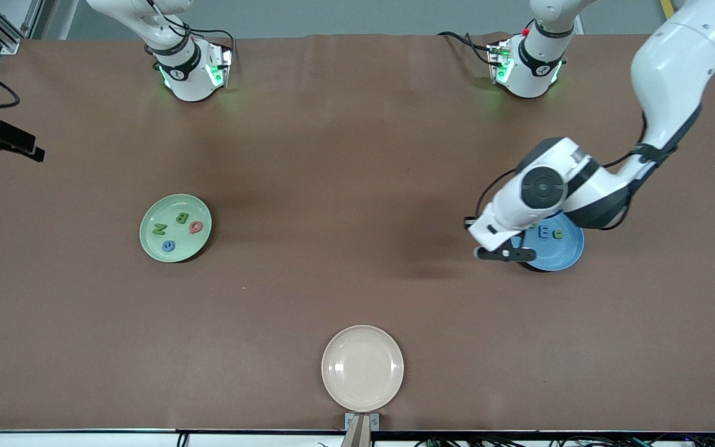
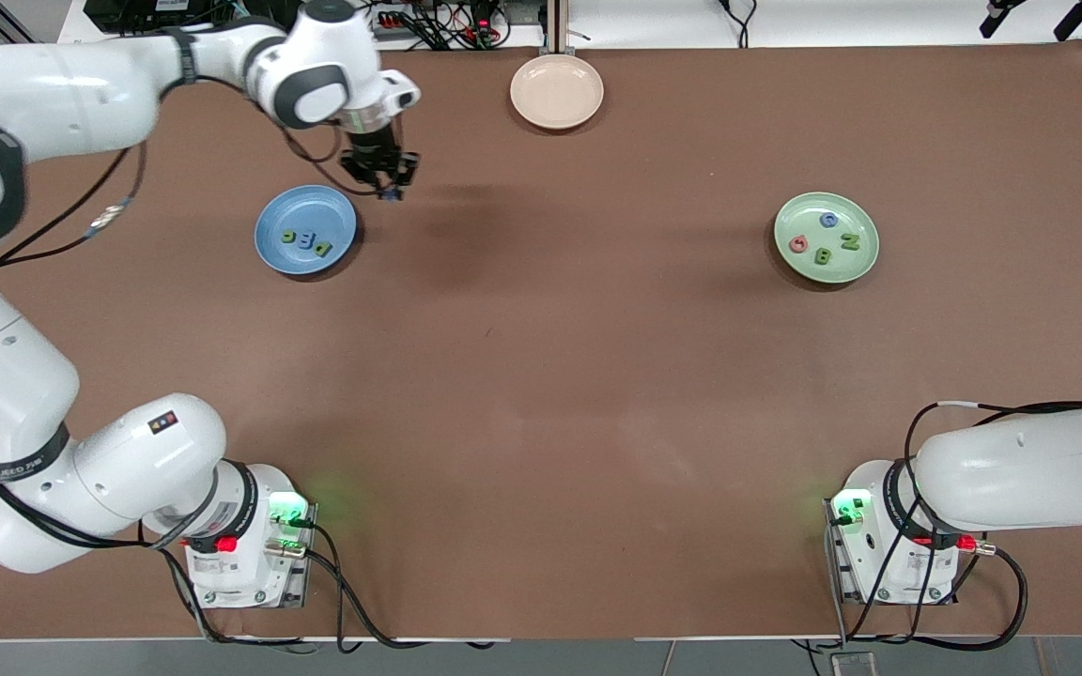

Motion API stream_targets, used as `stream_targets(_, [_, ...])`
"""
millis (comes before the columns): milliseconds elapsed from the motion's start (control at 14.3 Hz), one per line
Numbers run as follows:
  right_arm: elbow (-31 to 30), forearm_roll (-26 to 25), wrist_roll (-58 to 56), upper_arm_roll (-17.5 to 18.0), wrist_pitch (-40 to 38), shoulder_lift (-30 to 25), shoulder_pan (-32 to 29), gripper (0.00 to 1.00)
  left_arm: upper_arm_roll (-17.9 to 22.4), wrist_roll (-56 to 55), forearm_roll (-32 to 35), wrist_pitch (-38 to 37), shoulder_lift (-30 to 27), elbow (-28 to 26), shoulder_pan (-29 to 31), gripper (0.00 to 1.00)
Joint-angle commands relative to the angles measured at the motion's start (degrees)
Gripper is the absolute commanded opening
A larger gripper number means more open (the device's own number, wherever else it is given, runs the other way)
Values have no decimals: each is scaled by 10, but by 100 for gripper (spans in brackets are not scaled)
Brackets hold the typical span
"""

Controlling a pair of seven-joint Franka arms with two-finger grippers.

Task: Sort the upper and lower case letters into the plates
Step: 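Carry the blue x over the blue plate with the left gripper, then lower the blue x onto the blue plate and open the left gripper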

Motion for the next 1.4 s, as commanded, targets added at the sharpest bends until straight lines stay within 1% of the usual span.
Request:
stream_targets(0, [-27,-20,8,19,2,-33,-9,100,-25,41,53,1,-7,-40,68,19])
stream_targets(210, [-21,-21,9,21,-9,-41,-8,100,-21,80,114,10,0,-62,116,19])
stream_targets(351, [-20,-21,9,22,-10,-41,-8,100,-11,110,134,20,10,-64,137,19])
stream_targets(631, [-8,-21,9,24,-20,-41,-9,100,51,165,145,76,17,-56,132,19])
stream_targets(841, [-2,-20,4,24,-20,-41,-10,100,96,185,146,115,22,-48,108,19])
stream_targets(982, [16,-19,3,24,-42,-40,-10,100,116,185,146,123,22,-39,87,19])
stream_targets(1122, [35,-15,4,24,-63,-38,-10,100,120,185,146,124,22,-39,84,20])
stream_targets(1192, [39,-14,5,25,-67,-39,-9,100,119,186,146,124,22,-40,85,22])
stream_targets(1262, [42,-14,6,26,-75,-40,-8,100,120,190,146,124,22,-40,85,35])
stream_targets(1332, [45,-13,7,30,-83,-40,-8,100,119,192,146,124,19,-40,87,44])
